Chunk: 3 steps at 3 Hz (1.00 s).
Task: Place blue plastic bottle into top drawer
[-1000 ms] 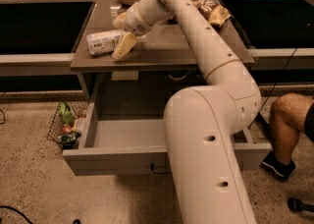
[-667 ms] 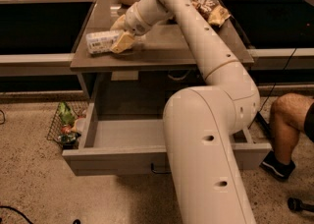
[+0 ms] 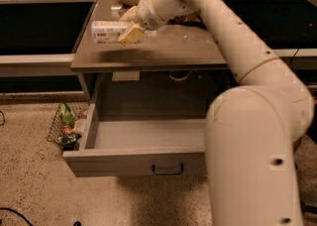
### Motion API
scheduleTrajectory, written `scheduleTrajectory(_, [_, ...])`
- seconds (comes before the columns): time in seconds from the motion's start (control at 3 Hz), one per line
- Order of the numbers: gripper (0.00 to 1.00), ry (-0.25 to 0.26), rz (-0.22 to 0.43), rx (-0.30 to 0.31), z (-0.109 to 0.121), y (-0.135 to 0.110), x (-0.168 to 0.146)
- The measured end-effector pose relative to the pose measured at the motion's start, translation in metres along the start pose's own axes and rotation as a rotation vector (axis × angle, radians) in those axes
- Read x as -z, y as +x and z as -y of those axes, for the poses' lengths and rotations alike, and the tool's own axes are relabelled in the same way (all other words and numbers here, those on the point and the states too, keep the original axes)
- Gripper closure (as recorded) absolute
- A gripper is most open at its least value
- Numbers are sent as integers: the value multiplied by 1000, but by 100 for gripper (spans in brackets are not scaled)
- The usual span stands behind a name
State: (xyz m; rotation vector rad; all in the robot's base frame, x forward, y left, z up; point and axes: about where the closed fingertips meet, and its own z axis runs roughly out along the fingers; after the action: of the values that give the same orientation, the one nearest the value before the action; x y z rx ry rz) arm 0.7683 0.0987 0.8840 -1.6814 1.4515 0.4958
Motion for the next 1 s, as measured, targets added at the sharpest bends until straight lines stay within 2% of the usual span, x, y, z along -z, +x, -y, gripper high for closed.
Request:
scheduleTrajectory(0.33, [100,52,61,38,-27,-20,41])
scheduleTrajectory(0.67, [100,3,50,16,-54,-4,27])
scheduleTrajectory(1.0, [100,0,53,18,-54,-5,27])
